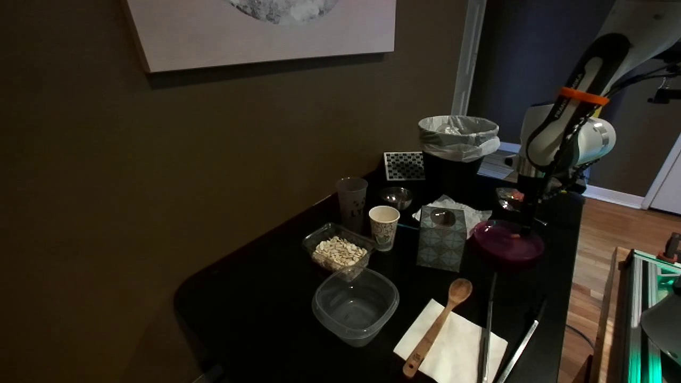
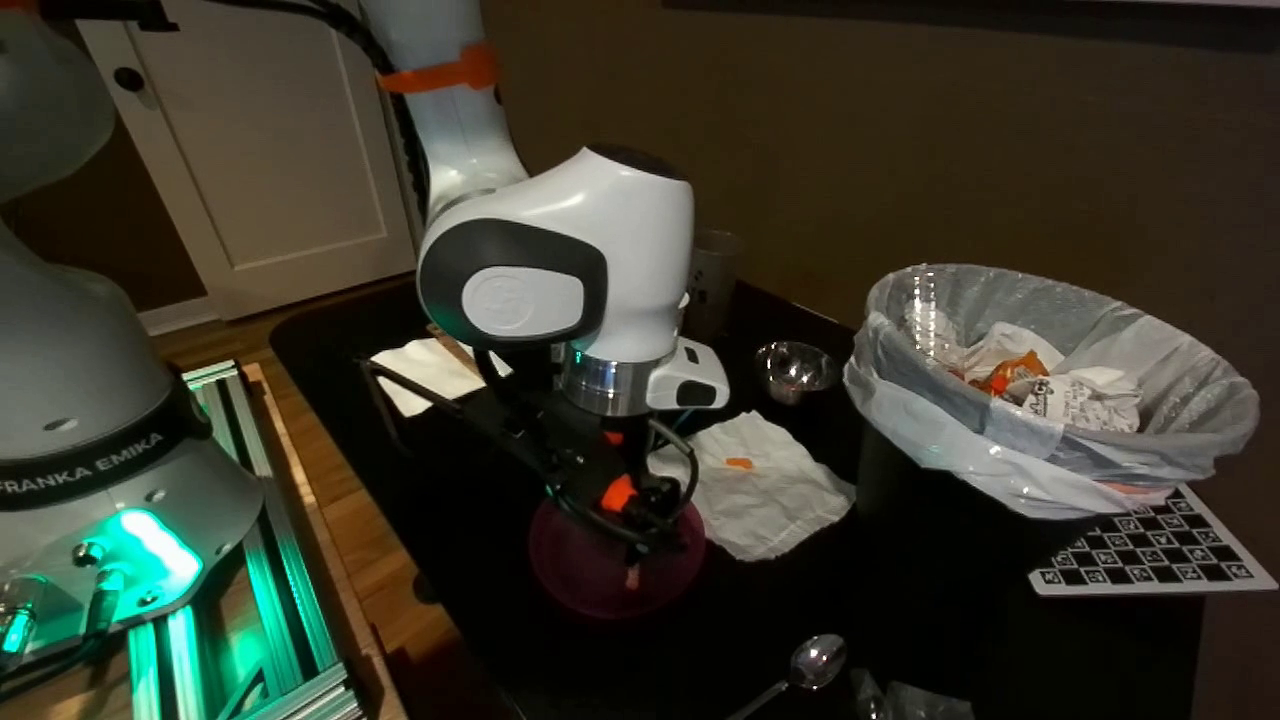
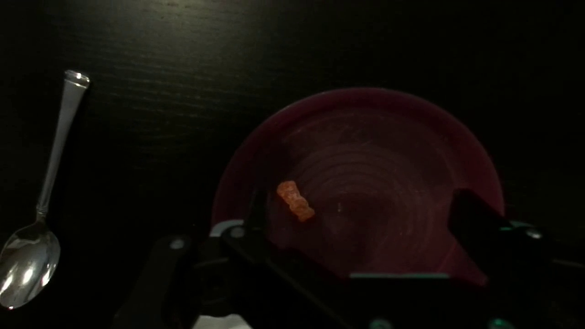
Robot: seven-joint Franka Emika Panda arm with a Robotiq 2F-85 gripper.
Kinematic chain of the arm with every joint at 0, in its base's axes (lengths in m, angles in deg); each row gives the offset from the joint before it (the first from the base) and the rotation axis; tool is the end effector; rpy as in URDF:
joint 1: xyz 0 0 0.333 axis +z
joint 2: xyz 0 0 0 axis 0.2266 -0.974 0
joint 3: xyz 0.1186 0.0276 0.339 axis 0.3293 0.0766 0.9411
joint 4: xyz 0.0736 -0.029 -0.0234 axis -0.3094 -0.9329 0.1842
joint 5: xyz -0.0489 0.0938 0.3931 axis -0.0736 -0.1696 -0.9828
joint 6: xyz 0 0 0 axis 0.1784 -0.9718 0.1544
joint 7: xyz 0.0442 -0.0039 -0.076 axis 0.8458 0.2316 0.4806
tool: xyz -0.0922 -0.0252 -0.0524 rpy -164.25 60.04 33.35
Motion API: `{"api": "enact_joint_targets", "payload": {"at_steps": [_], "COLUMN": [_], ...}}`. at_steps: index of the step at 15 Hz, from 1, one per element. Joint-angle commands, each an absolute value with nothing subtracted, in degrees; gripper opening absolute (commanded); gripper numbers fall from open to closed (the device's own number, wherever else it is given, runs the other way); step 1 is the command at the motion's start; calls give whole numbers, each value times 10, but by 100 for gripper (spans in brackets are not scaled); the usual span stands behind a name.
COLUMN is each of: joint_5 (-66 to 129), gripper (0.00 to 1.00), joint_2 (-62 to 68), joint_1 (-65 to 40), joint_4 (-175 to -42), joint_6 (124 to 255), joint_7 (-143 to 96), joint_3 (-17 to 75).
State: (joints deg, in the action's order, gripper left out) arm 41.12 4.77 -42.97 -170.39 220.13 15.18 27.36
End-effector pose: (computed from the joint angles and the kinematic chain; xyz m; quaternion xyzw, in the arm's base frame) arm 0.3348 -0.2270 0.1670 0.9937 0.0981 -0.0531 0.0082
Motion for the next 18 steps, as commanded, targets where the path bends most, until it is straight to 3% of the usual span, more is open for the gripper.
{"api": "enact_joint_targets", "payload": {"at_steps": [1, 7, 17, 18], "joint_5": [396, 478, 476, 477], "gripper": [100, 100, 100, 93], "joint_2": [47, 9, -60, -64], "joint_1": [-409, -357, -364, -364], "joint_4": [-1705, -1685, -1676, -1674], "joint_6": [2202, 2238, 2363, 2369], "joint_7": [162, 150, 158, 158], "joint_3": [257, 186, 202, 202]}}
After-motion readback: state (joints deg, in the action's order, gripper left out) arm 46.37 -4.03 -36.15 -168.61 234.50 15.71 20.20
